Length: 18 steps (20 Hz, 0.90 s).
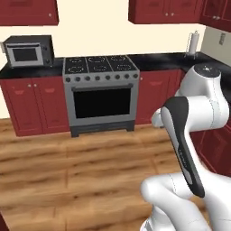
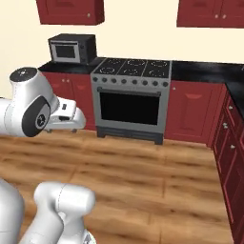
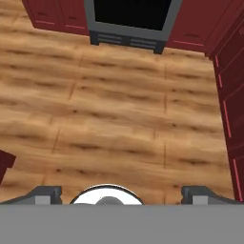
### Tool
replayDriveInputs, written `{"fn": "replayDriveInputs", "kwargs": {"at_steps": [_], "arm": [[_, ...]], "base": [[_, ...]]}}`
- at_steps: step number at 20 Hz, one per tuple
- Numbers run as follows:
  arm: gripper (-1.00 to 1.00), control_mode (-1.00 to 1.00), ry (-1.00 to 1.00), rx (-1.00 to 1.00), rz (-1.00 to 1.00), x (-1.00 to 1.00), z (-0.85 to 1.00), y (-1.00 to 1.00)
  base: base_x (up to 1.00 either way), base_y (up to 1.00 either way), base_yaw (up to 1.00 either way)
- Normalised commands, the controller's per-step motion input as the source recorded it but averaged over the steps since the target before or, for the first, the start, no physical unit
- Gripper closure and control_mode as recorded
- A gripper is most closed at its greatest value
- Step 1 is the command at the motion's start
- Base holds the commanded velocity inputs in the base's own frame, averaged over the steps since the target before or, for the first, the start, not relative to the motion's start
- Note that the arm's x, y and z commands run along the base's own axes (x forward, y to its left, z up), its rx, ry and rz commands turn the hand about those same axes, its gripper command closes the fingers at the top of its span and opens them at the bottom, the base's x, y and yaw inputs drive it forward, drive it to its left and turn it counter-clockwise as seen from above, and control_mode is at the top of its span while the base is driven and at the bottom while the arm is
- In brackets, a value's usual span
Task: Navigate to the range hood.
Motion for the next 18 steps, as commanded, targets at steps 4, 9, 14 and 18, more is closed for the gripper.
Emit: {"fn": "replayDriveInputs", "kwargs": {"at_steps": [4, 9, 14, 18], "arm": [[-1.00, 1.00, 0.00, 0.00, 0.00, 0.00, 0.00, 0.00], [-1.00, 1.00, 0.00, 0.00, 0.00, 0.00, 0.00, 0.00], [-1.00, 1.00, 0.00, 0.00, 0.00, 0.00, 0.00, 0.00], [-1.00, 1.00, 0.00, 0.00, 0.00, 0.00, 0.00, 0.00]], "base": [[1.00, 0.19, -0.10], [1.00, 0.27, -0.14], [1.00, 0.37, -0.13], [1.00, 0.63, -0.13]]}}
